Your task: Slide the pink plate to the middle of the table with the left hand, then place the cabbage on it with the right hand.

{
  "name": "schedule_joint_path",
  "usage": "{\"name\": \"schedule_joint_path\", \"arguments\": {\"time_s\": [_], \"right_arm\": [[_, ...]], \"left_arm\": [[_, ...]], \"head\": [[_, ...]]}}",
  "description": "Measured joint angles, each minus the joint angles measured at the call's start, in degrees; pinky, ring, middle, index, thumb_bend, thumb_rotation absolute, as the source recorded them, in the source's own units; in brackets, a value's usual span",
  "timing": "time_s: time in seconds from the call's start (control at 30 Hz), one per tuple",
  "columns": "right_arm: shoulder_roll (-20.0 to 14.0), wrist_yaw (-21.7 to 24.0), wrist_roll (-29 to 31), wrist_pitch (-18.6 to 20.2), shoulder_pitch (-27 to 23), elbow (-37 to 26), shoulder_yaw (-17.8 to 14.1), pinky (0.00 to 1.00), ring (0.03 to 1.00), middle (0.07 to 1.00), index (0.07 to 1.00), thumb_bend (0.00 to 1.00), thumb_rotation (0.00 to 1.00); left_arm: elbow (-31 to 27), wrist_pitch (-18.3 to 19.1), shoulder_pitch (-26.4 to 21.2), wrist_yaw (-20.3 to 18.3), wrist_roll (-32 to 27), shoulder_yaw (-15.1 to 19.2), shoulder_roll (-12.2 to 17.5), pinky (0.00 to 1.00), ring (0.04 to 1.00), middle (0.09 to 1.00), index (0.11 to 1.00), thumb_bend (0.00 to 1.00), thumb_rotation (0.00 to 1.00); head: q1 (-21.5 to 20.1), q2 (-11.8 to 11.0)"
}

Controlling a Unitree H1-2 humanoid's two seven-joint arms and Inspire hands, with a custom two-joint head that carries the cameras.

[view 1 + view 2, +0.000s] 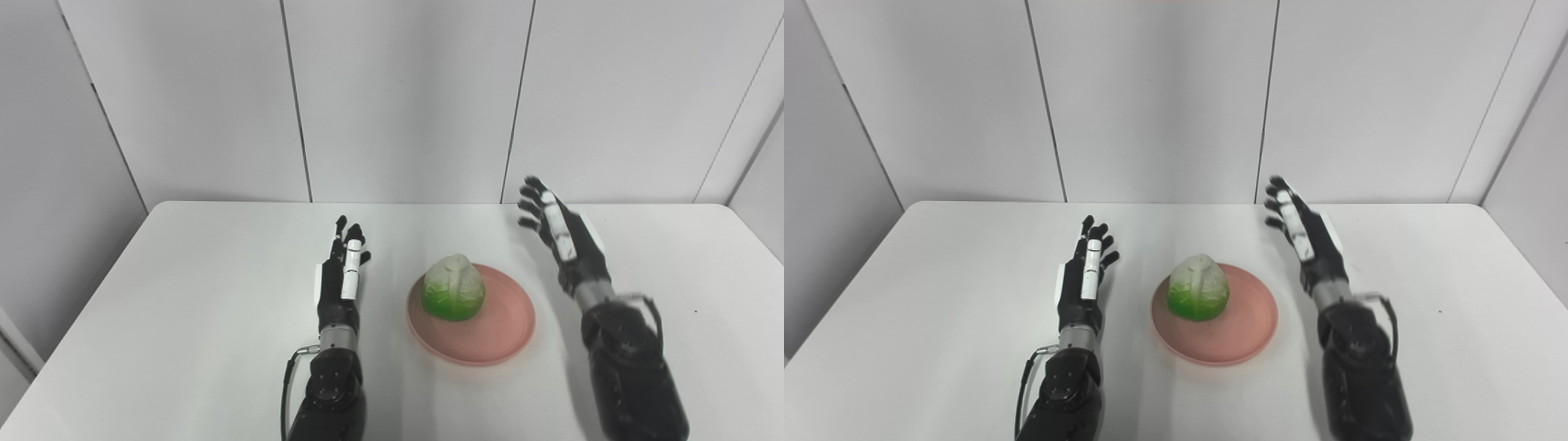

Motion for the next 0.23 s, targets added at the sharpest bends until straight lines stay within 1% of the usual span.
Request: {"name": "schedule_joint_path", "arguments": {"time_s": [0.03,0.07,0.1,0.17,0.23], "right_arm": [[0.69,-1.58,-0.02,-1.01,0.52,0.82,0.04,0.95,0.929,0.943,0.958,0.95,1.0],[1.2,-3.02,-0.03,-1.96,1.1,1.22,0.12,0.96,0.934,0.947,0.964,0.94,1.0],[1.83,-4.31,-0.01,-2.76,1.93,1.5,0.28,0.96,0.944,0.954,0.972,0.91,1.0],[3.09,-5.93,0.04,-3.63,2.91,2.64,0.87,0.95,0.94,0.952,0.968,0.89,1.0],[4.1,-7.24,0.16,-4.34,3.82,2.65,1.41,0.95,0.935,0.946,0.961,0.86,1.0]], "left_arm": [[-0.63,0.37,0.43,-0.03,0.16,-0.23,0.42,0.87,0.915,0.94,0.955,0.75,0.91],[-1.03,0.9,0.59,-0.13,0.28,-0.45,0.59,0.87,0.919,0.944,0.958,0.76,0.92],[-1.25,1.69,0.65,-0.2,0.29,-0.7,0.67,0.89,0.934,0.953,0.966,0.79,0.94],[-2.29,3.8,1.13,-0.5,0.33,-1.23,1.03,0.91,0.944,0.959,0.97,0.81,0.95],[-3.23,5.99,1.62,-0.93,0.33,-1.61,1.19,0.96,0.964,0.972,0.978,0.82,0.96]], "head": [[-0.97,0.18],[-0.98,0.18],[-1.85,0.35],[-2.56,0.7],[-2.91,0.88]]}}
